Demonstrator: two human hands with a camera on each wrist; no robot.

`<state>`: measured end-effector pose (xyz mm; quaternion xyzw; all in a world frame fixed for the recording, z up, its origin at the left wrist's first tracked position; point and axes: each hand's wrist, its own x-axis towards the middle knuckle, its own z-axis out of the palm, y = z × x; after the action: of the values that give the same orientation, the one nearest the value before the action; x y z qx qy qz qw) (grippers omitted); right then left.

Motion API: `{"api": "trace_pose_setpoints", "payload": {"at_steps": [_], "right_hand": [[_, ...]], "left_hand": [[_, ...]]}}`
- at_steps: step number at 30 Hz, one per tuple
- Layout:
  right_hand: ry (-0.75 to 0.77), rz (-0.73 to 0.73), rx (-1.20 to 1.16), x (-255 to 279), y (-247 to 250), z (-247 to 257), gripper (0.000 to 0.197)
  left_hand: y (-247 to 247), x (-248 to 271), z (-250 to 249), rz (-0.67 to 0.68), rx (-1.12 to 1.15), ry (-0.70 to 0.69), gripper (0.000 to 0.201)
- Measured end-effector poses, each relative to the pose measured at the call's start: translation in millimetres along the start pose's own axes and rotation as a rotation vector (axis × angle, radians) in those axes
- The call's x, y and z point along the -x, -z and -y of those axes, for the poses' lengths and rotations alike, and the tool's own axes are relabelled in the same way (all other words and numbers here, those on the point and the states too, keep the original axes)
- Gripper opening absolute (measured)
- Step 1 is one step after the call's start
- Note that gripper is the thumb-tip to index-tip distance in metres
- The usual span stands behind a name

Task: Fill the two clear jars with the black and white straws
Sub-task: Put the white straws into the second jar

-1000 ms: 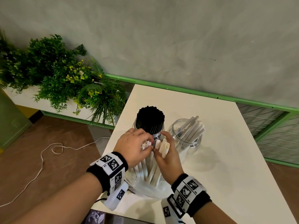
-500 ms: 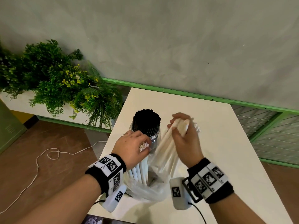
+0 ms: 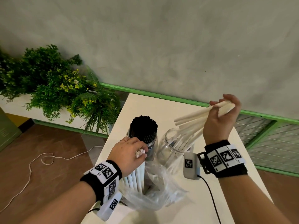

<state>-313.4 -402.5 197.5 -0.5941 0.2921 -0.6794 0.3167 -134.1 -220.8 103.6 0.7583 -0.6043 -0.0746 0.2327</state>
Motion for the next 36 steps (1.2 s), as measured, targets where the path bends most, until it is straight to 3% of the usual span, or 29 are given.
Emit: {"api": "trace_pose_setpoints", "payload": {"at_steps": [8, 15, 18, 21, 26, 30, 36], "right_hand": [[-0.043, -0.037, 0.098, 11, -3, -17, 0.047], [-0.02, -0.009, 0.226, 25, -13, -37, 0.032], [-0.073, 0.178, 0.313, 37, -21, -63, 0.029], [-0.019, 0.394, 0.48, 48, -18, -92, 0.029], [0.092, 0.546, 0.829, 50, -2, -116, 0.033], [-0.097, 0.634, 0.764, 36, 7, -120, 0.048], [-0.097, 0.499, 0.635, 20, 21, -119, 0.059]], "left_hand": [[0, -1, 3, 0.026, -0.009, 0.025, 0.042], [-1, -2, 3, 0.015, -0.009, 0.022, 0.037], [0, -1, 4, 0.015, -0.012, 0.02, 0.041], [1, 0, 3, 0.024, -0.015, 0.021, 0.044], [2, 1, 3, 0.022, -0.008, 0.018, 0.044], [2, 1, 4, 0.021, -0.022, 0.019, 0.043], [1, 2, 3, 0.01, -0.022, 0.02, 0.042]]}}
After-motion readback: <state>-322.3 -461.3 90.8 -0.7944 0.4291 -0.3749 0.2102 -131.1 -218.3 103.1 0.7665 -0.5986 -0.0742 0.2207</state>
